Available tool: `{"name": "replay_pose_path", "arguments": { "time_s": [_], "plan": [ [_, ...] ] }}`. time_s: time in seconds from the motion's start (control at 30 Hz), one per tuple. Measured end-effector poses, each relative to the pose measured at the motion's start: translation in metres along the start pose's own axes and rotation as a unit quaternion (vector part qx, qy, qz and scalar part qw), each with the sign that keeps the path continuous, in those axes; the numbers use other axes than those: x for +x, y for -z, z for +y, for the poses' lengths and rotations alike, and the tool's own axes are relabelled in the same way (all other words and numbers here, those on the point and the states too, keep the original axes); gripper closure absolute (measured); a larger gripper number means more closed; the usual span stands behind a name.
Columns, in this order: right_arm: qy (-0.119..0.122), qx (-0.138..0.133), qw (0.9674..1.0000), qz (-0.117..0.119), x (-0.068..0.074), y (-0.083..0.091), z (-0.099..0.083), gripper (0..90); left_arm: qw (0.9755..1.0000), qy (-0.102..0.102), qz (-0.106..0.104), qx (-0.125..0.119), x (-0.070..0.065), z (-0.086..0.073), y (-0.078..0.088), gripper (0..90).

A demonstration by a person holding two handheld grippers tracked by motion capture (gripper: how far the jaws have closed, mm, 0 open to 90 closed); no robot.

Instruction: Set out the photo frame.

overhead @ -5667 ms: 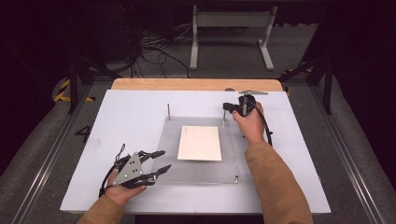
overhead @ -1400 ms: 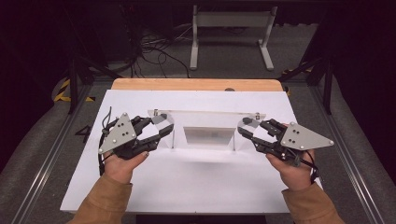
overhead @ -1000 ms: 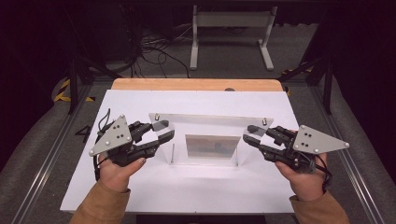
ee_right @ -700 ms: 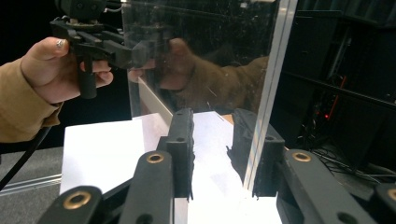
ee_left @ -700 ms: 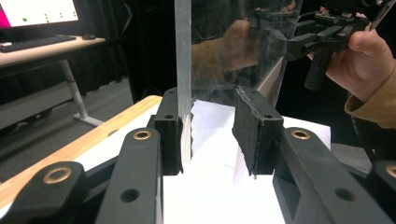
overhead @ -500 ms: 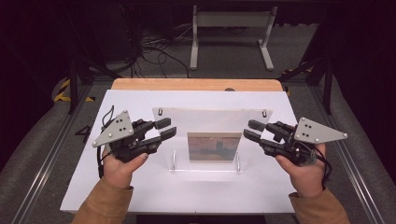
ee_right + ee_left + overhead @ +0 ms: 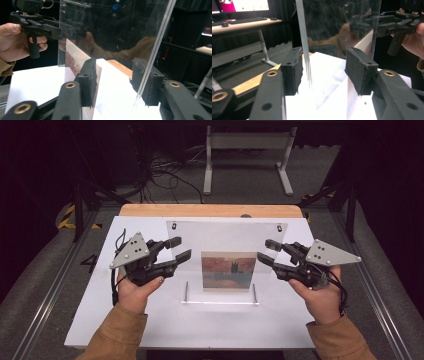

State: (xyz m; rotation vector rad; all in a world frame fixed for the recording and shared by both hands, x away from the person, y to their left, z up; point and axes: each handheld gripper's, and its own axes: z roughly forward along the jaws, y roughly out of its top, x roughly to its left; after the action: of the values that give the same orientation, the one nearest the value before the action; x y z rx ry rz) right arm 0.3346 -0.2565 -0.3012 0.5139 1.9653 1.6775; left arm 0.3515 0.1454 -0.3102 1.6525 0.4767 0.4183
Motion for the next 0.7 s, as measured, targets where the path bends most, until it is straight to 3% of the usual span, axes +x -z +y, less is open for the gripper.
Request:
{"name": "replay_pose_path", "arguments": {
  "time_s": [0.23,0.43,0.7],
  "plan": [
    [-0.017,0.012,0.9998,-0.006,-0.012,-0.009,-0.010,48.2,0.9999,0.015,0.005,0.005,0.008,-0.009,-0.007,44.3],
    [-0.021,0.016,0.9996,-0.012,-0.013,-0.012,-0.013,43.4,0.9998,0.018,0.008,0.007,0.009,-0.012,-0.008,41.4],
    [-0.032,0.024,0.9987,-0.031,-0.012,-0.004,-0.013,26.8,0.9992,0.023,0.024,0.022,0.010,-0.019,0.000,27.5]
  ]
}}
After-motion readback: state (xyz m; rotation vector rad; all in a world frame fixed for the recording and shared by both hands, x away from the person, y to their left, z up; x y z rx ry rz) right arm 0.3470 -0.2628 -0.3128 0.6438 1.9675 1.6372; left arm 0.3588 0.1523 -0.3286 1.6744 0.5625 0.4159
